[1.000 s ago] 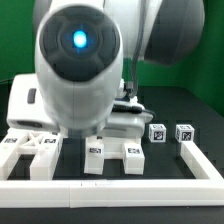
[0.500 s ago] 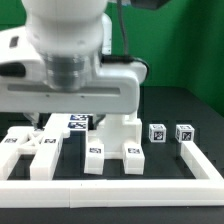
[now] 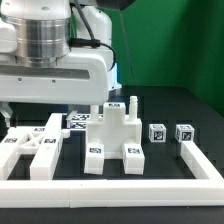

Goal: Assemble chair

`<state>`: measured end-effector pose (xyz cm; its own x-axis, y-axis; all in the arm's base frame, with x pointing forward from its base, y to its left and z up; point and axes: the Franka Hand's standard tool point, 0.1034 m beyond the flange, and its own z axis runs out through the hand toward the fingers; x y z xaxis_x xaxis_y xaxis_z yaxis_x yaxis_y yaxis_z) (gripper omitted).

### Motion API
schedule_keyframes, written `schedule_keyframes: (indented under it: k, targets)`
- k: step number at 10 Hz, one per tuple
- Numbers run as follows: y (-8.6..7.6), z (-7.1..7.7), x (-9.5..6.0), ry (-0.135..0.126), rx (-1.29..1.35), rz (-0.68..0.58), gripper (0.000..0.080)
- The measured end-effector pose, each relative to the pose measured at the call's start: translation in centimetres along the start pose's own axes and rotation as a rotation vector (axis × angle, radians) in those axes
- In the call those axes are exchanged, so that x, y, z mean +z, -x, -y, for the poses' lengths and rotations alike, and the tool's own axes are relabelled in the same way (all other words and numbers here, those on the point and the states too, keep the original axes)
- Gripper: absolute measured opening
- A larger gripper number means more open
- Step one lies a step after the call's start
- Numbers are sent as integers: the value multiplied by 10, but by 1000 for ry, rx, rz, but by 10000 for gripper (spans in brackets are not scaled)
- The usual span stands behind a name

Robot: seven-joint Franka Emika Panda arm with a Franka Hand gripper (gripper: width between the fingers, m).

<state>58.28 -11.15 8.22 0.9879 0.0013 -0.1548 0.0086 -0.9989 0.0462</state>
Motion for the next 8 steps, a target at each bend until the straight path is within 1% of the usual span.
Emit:
schedule_keyframes:
  k: [2, 3, 4, 5, 7, 8]
  targets:
    - [-1, 0, 1, 1, -1, -1, 649]
    - [0, -1, 2, -4, -11, 1, 649]
    - [4, -5, 8, -31, -24, 6, 649]
    - [6, -10, 12, -42, -33, 9, 649]
    - [8, -10, 17, -42, -34, 12, 649]
    - [8, -9, 20, -38, -33, 3, 649]
